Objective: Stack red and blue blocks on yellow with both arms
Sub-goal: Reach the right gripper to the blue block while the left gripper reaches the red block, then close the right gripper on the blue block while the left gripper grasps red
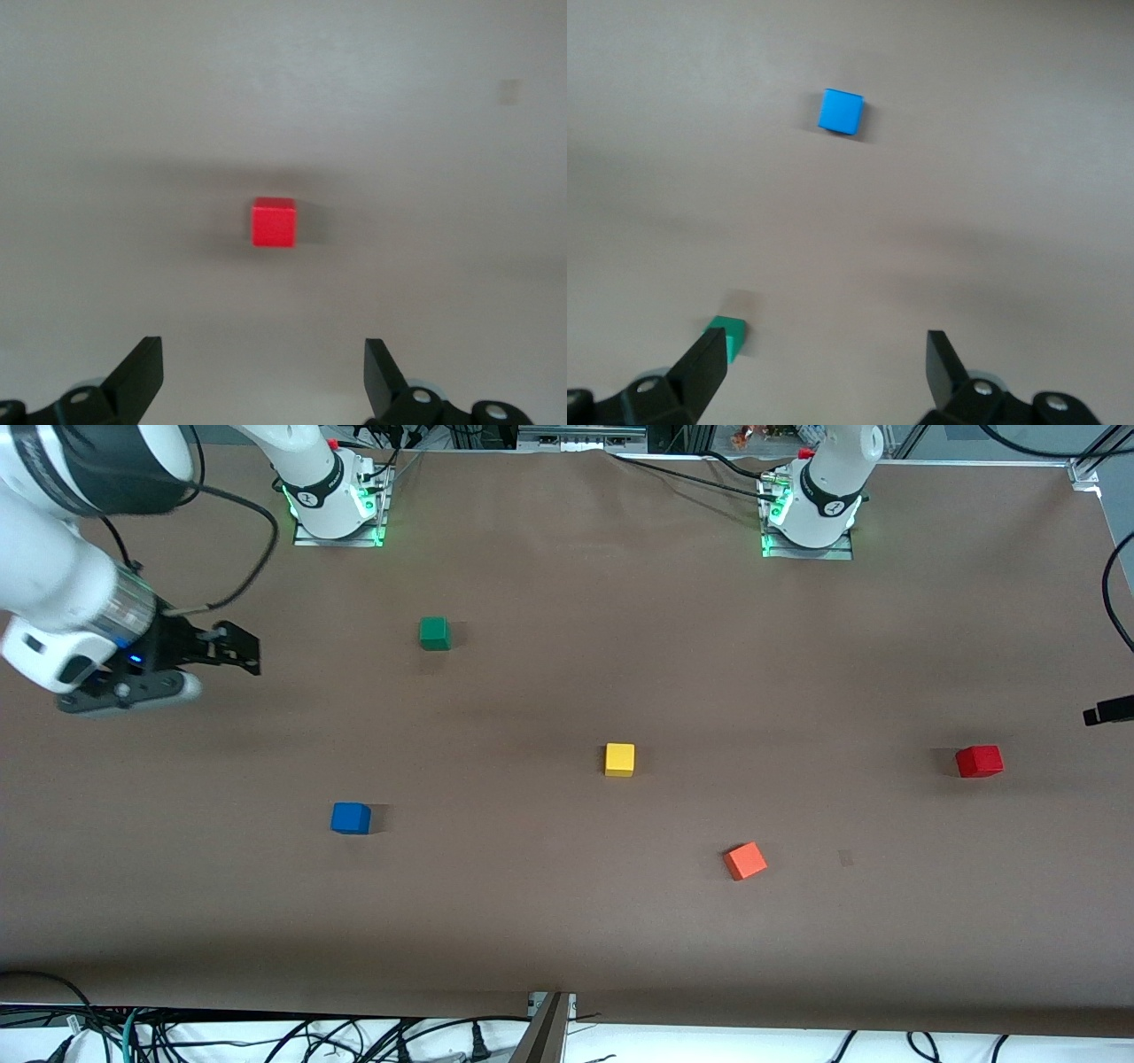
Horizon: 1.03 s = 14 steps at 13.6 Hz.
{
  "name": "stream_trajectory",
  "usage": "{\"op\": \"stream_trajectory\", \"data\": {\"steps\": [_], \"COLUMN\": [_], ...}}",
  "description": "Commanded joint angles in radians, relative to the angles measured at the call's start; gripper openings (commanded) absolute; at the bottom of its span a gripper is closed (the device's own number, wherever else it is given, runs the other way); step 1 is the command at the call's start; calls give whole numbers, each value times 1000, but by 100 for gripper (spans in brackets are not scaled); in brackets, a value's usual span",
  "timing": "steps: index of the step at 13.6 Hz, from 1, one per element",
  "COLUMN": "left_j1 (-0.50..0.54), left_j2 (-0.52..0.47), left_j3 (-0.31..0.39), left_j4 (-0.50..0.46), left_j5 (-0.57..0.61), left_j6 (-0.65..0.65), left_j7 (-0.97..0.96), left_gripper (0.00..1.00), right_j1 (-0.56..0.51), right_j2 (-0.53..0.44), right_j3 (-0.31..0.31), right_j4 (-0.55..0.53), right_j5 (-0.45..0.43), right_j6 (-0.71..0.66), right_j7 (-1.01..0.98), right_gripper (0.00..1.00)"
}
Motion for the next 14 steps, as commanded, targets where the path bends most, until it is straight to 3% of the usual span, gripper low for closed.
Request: {"op": "stream_trajectory", "data": {"steps": [1,5,9,12,14], "left_j1": [6,15,15,15,15], "left_j2": [46,50,57,68,76], "left_j3": [-7,-9,-14,-20,-21], "left_j4": [-126,-355,-415,-478,-496], "left_j5": [-4,-4,-13,-20,-20], "left_j6": [185,529,590,700,729], "left_j7": [36,111,111,111,110], "left_gripper": [100,100,100,100,100], "right_j1": [1,-5,0,-3,-5], "right_j2": [150,373,520,577,594], "right_j3": [0,0,2,20,20], "right_j4": [15,17,27,76,83], "right_j5": [24,25,27,132,137], "right_j6": [123,404,604,615,619], "right_j7": [-19,-25,-12,-16,-19], "right_gripper": [99,99,98,95,92]}}
